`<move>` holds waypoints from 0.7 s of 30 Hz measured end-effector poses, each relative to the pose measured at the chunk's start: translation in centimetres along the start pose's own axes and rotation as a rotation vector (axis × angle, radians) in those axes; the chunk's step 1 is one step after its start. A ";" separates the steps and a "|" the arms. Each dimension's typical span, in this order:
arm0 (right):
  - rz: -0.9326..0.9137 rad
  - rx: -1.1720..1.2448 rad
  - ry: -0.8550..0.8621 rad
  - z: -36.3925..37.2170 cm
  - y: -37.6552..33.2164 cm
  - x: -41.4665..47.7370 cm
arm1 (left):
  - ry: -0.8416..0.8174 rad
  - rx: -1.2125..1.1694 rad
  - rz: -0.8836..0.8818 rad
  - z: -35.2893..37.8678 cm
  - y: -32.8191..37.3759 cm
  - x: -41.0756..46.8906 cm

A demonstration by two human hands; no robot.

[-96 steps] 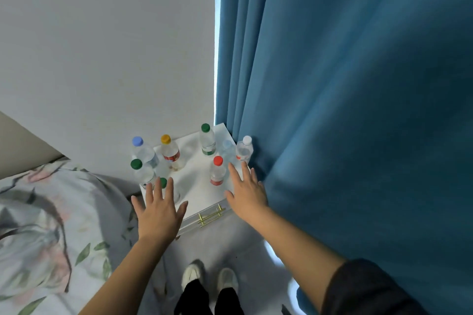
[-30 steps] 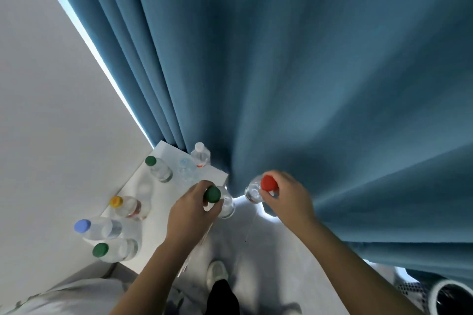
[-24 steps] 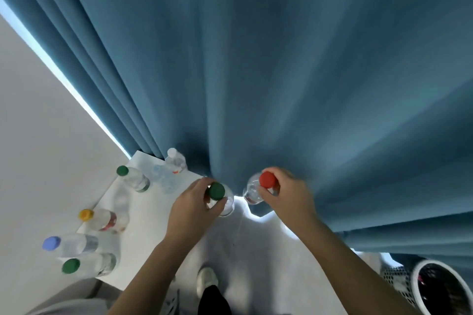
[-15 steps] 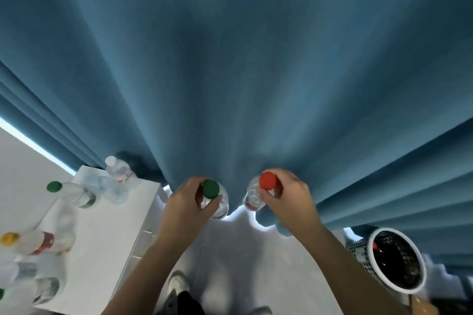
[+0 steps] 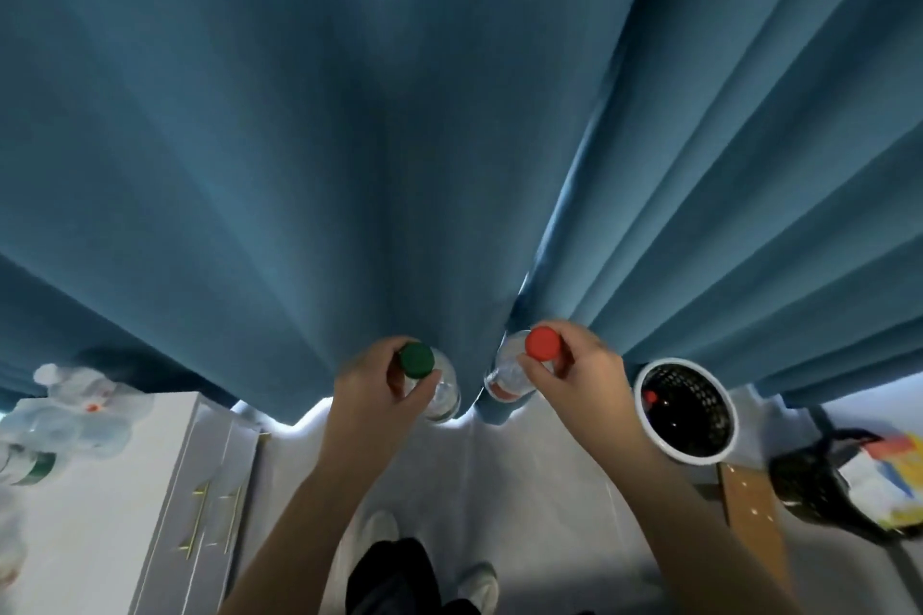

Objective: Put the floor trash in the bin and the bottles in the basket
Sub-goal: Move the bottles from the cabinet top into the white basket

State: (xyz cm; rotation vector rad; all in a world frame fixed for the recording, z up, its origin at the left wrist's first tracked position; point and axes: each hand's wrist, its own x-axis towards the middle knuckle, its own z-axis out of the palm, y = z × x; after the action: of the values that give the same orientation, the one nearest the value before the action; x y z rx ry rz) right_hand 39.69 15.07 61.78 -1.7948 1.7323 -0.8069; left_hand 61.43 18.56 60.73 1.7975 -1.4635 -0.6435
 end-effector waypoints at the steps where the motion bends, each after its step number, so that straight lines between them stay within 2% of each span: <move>1: 0.017 0.008 0.016 -0.7 0.8 -0.1 | -0.022 -0.015 0.009 0.8 0.6 0.1; 12: 0.196 -0.007 0.169 -8.0 9.8 0.2 | -0.296 -0.092 0.157 12.2 7.4 3.6; 21: 0.391 -0.040 0.256 -15.9 18.2 4.0 | -0.510 -0.112 0.329 23.9 14.9 7.8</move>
State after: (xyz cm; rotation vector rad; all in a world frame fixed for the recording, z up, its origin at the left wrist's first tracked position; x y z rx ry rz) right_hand 15.64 10.76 59.94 -1.3525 2.1855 -0.8624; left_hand 36.00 4.36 58.19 1.3144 -1.9589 -1.0346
